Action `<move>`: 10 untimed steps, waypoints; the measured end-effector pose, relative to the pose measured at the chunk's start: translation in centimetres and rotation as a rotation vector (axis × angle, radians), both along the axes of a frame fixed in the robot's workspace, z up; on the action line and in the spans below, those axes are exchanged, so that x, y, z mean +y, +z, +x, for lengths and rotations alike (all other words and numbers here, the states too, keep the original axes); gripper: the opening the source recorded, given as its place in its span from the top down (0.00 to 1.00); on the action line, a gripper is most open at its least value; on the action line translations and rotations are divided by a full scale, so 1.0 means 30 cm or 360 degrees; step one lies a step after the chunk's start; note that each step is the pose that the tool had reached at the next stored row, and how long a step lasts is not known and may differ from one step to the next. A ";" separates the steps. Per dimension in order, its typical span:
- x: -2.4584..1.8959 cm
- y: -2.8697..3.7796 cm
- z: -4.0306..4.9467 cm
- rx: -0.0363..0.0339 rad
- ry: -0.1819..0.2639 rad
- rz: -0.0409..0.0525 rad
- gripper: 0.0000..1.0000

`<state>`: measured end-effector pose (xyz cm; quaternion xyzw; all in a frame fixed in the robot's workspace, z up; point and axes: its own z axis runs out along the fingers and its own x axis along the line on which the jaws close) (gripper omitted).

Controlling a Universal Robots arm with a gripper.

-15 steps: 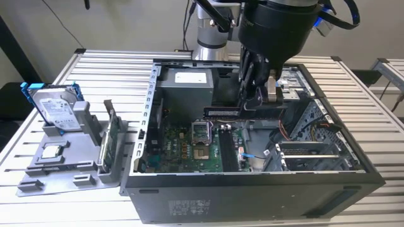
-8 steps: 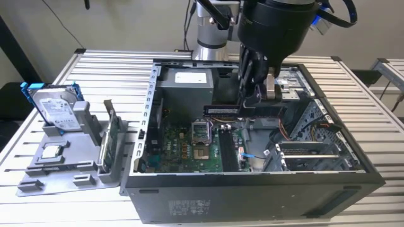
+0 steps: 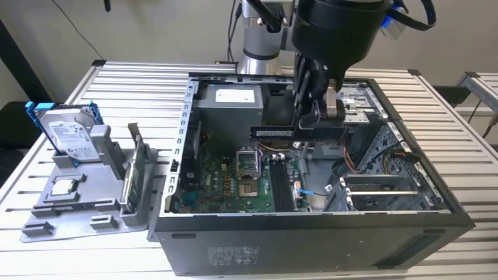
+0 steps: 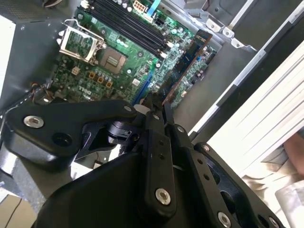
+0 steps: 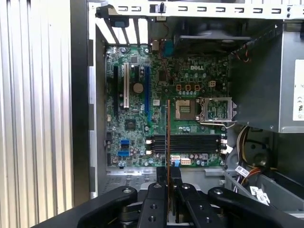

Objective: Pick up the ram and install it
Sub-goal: 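Pick up the ram and move it above insertion slot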

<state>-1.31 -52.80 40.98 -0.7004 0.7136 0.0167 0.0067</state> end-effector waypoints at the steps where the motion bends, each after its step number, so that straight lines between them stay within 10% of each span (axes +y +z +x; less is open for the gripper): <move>1: 0.003 0.000 0.000 0.0000 0.0000 0.0000 0.85; 10: 0.032 0.000 0.000 0.0000 0.0000 0.0000 0.85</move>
